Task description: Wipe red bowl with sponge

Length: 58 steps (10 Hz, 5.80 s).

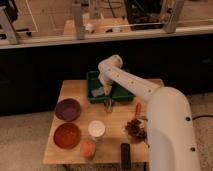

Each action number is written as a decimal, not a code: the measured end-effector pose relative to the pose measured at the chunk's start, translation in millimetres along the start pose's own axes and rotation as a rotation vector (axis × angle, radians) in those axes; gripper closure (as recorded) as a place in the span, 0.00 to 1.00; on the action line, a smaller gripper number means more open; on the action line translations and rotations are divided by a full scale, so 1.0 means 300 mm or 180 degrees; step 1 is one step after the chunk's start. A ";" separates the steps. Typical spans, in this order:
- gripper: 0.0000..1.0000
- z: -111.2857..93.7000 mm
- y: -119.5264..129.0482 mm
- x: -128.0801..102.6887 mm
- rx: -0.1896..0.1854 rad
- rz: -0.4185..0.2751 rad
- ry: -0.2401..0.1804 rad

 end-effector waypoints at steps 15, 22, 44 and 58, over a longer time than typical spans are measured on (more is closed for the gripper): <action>0.54 0.184 0.019 -0.034 -0.0532 -0.0347 -0.0056; 1.00 -0.040 -0.058 -0.070 -0.0284 -0.0408 -0.0038; 1.00 -0.458 0.352 -0.689 0.0005 -0.1717 -0.0336; 1.00 -0.306 0.498 -0.911 -0.0090 -0.2995 -0.0846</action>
